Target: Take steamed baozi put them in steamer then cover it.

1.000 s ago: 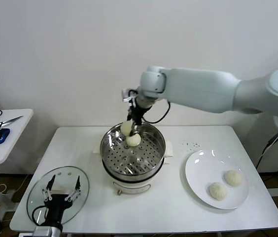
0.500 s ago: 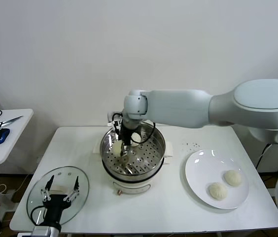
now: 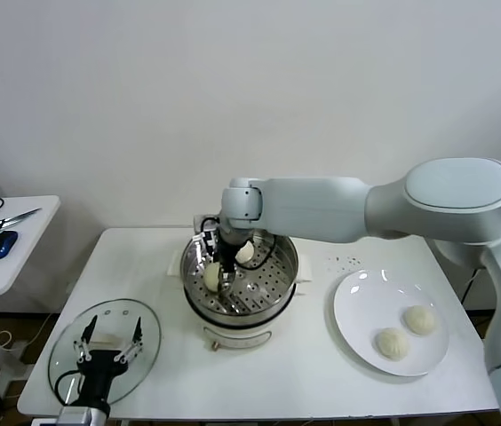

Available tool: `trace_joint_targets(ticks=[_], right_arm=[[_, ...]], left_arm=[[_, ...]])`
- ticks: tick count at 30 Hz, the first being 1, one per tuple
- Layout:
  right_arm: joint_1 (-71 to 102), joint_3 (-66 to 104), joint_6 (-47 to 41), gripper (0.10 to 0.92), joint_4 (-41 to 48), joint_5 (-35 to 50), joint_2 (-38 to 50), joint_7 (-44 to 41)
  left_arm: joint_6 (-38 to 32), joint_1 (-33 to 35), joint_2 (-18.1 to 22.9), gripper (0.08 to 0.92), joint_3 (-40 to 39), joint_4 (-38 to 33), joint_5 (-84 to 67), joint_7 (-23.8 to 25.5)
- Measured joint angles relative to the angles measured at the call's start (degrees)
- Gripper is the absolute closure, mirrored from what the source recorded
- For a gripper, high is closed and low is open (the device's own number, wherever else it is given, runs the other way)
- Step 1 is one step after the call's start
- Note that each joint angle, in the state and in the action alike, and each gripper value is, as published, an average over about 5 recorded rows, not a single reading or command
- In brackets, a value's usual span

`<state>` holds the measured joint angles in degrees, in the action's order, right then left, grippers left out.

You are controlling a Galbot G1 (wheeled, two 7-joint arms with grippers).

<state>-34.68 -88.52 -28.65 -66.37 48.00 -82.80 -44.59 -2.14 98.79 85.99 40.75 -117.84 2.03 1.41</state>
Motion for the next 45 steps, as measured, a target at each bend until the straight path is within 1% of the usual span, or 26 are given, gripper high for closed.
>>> trace_joint_targets(ticks=[9, 13, 18, 24, 32, 39, 45], right_arm=[[-3.24, 0.51, 0.70, 0.202, -3.38, -0.80, 3.86, -1.71], [-6.24, 0.19, 1.81, 0.203, -6.66, -1.54, 8.26, -3.57], [-10.44, -0.27, 3.75, 0.203, -11.78, -3.92, 16.01, -6.52], [-13.25, -0.96, 6.15, 0.203, -18.04, -8.76, 27.16, -9.88], [-12.14, -2.39, 8.35, 0.203, -24.67, -17.38, 42.08, -12.01], [-6.02, -1.55, 9.86, 0.203, -26.71, -26.23, 52.56, -12.70], [2.26, 2.13, 11.02, 0.203, -26.01, -32.24, 57.50, -13.05]], left_arm=[[0.01, -0.01, 0.06, 0.177, -0.12, -0.23, 0.32, -0.01], [0.10, 0.12, 0.17, 0.177, -0.29, -0.56, 0.51, -0.01], [0.20, 0.31, 0.21, 0.177, -0.32, -0.80, 0.78, -0.07], [0.56, 0.29, 0.44, 0.177, -0.33, -1.32, 1.23, -0.14], [1.01, 0.23, 0.93, 0.177, -0.52, -1.78, 2.18, -0.19], [0.98, 0.83, 1.21, 0.177, -0.35, -1.88, 2.53, -0.27], [1.02, 0.95, 1.55, 0.177, -0.41, -1.88, 3.04, -0.28]])
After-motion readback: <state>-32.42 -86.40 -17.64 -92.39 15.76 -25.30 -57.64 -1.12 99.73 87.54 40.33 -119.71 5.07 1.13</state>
